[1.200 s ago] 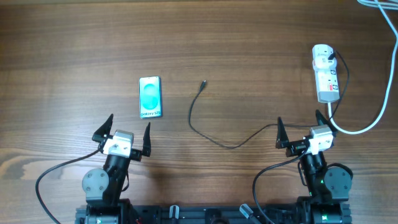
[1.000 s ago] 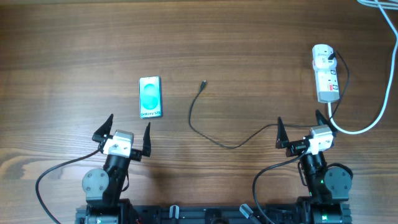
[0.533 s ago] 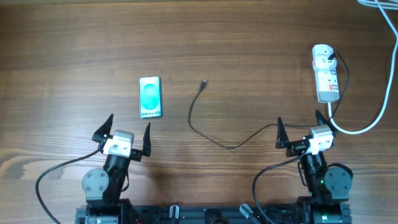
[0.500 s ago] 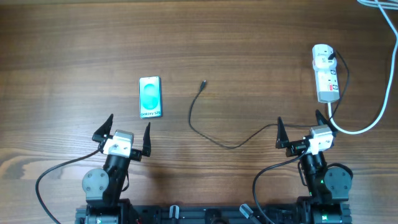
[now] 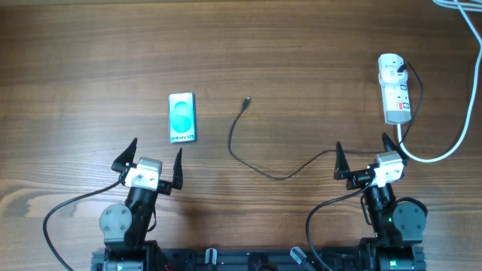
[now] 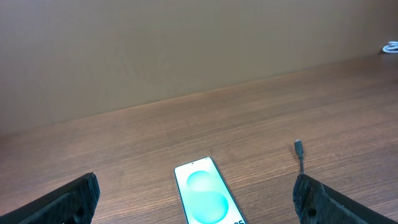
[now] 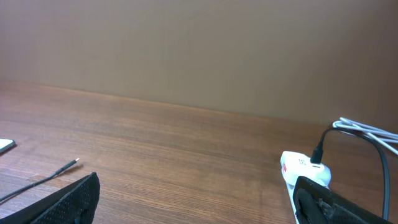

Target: Plug charger to phone and switch on socket

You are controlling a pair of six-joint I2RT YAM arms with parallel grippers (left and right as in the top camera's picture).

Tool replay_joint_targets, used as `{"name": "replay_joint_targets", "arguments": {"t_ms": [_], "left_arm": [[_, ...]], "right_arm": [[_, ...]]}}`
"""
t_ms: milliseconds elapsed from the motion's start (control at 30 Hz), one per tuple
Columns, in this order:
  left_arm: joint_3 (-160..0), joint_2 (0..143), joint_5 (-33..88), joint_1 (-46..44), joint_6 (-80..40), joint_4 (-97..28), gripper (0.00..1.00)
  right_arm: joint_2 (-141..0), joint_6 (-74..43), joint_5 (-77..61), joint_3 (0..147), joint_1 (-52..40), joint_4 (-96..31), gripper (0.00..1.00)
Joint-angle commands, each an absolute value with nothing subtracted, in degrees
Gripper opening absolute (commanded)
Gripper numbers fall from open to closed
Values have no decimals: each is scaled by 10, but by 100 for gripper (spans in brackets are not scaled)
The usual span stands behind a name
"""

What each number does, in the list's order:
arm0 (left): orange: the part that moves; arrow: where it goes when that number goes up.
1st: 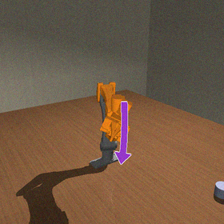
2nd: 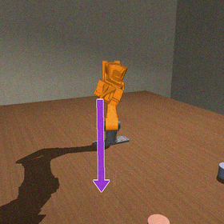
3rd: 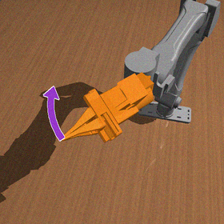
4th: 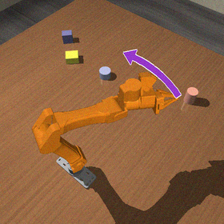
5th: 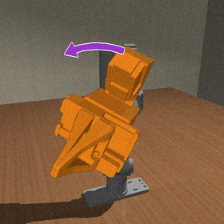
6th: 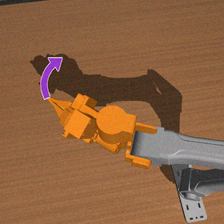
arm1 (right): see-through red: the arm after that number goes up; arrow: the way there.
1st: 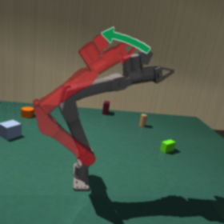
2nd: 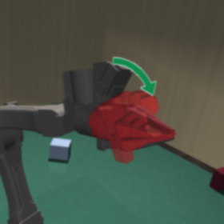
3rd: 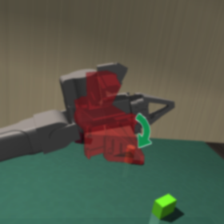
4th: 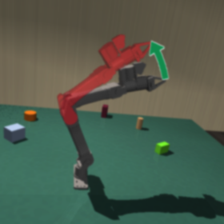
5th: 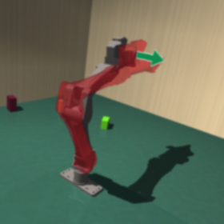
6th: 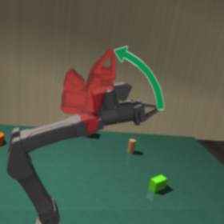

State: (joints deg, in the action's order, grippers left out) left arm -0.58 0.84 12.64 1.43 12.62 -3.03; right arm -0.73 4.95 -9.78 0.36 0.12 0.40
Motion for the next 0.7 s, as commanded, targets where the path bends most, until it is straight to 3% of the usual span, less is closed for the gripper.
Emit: {"name": "replay_joint_targets", "arguments": {"t_ms": [0,667], "left_arm": [[-3,3,119,11,133,-32,100],[-44,26,123,11,81,26,100]], "right_arm": [[-3,45,-88,3,-1,6,100],[-3,45,-88,3,-1,6,100]]}}
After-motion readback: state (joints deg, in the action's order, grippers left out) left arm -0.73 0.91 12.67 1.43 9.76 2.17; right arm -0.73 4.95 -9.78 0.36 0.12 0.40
